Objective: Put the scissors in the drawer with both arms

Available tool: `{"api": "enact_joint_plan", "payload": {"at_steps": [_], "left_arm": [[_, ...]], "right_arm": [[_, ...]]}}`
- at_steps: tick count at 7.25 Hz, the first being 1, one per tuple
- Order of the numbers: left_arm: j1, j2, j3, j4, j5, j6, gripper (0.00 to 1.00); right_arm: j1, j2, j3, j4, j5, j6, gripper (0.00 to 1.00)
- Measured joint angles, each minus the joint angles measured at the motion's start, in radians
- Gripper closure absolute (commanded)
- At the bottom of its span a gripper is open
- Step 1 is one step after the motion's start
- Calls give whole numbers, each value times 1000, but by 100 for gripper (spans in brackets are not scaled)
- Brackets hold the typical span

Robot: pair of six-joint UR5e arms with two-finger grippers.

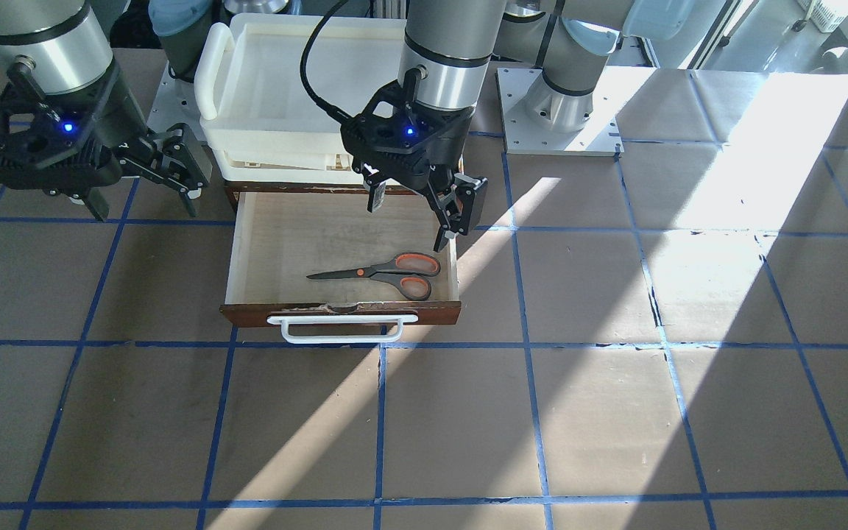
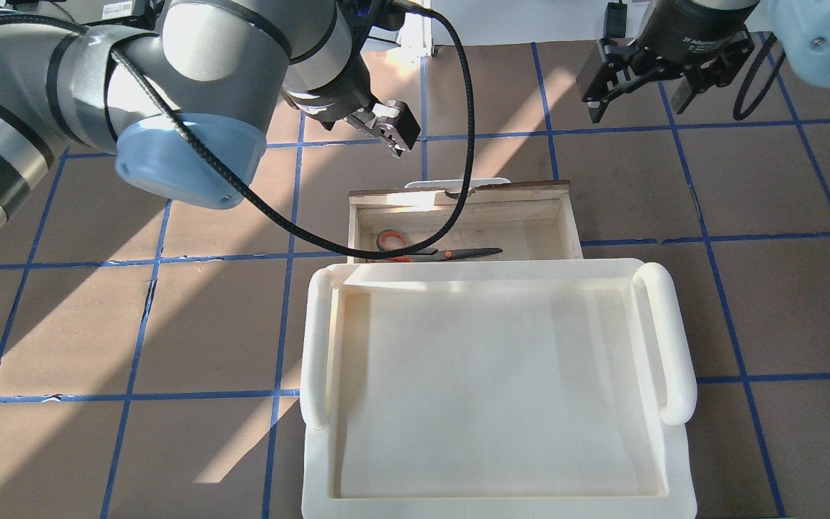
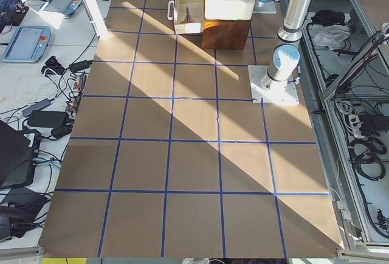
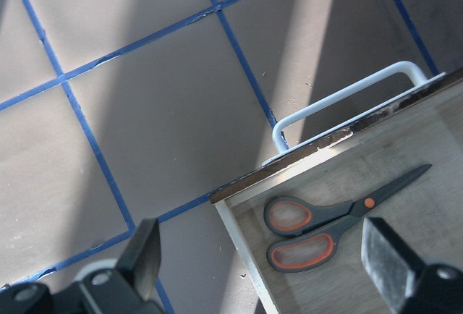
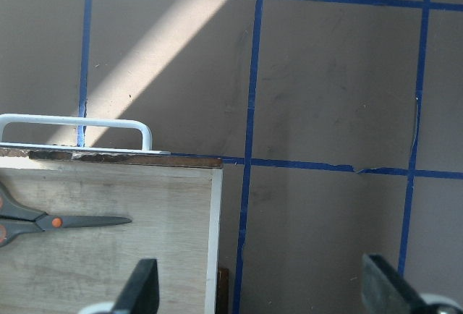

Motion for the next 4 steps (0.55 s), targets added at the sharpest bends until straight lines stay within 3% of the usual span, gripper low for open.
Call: {"api": "enact_joint_plan", "payload": {"at_steps": [4], "left_arm": [[225,66,2,-171,15,-100,0]], "right_arm": [[-1,-3,0,0,3,-9,0]]}}
